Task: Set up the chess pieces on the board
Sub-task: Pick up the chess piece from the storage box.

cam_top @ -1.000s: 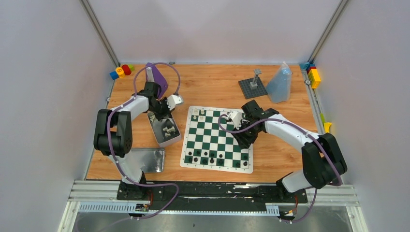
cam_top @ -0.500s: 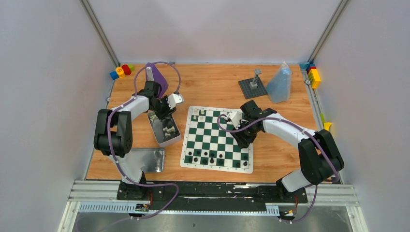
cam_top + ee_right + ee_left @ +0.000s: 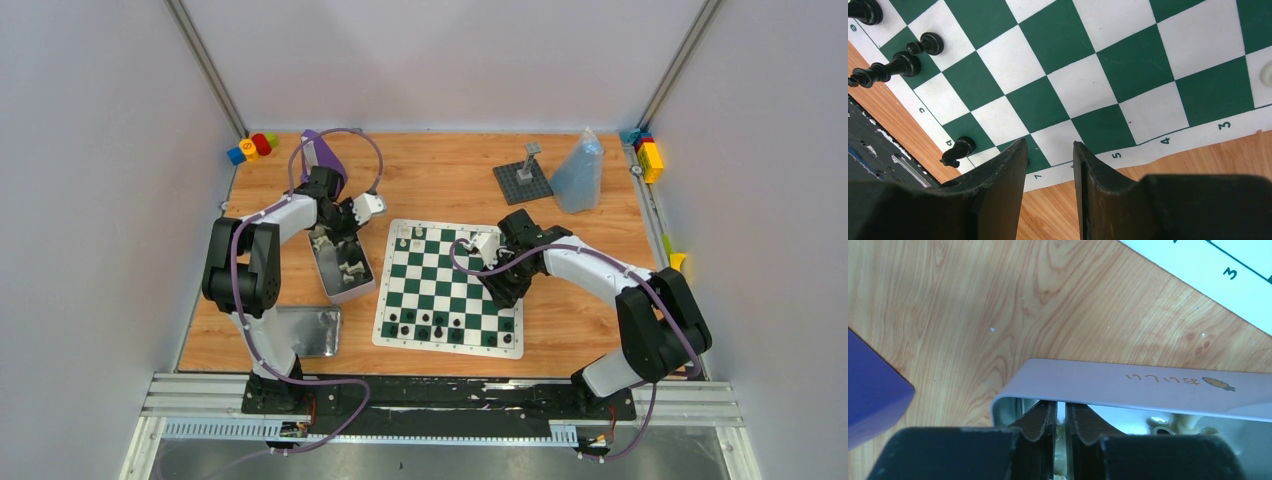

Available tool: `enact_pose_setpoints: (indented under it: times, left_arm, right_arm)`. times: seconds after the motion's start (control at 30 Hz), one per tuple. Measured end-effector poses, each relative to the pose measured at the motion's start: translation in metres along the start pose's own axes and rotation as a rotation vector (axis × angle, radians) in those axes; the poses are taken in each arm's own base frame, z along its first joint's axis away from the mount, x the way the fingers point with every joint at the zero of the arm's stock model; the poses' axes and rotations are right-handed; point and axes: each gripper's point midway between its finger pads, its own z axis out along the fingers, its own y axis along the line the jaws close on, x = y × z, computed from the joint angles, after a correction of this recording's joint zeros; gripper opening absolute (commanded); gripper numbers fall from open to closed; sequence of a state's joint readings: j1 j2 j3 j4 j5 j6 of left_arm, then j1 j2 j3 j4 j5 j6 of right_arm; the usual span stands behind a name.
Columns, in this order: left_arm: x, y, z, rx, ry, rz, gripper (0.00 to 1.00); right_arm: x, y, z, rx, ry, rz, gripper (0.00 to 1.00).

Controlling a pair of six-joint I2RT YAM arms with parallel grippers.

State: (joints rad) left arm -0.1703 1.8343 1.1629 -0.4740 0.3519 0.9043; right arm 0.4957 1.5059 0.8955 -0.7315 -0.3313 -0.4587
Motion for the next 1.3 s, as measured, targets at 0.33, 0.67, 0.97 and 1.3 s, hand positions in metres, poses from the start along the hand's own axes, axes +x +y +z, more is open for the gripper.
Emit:
enact_pose_setpoints:
  times: [0.33, 0.67, 0.97, 1.3]
  left_arm:
    - [0.001, 0.002, -0.001, -0.007, 0.004, -0.02, 0.0]
    - [0.01, 0.014, -0.021, -0.037, -0.039, -0.088, 0.0]
    - [0.004, 0.011, -0.038, -0.043, -0.089, -0.099, 0.0]
    - [-0.013, -0.028, -0.069, 0.027, -0.182, -0.102, 0.0]
  right_arm:
    - [-0.001, -0.001, 0.0, 0.001, -0.003, -0.005, 0.39]
    - [0.002, 0.0, 0.002, 0.0, 0.0, -0.007, 0.38]
    - [0.002, 0.0, 0.002, 0.0, 0.0, -0.007, 0.38]
    - [-0.053, 0.006, -0.025, -0.048, -0.135, -0.023, 0.38]
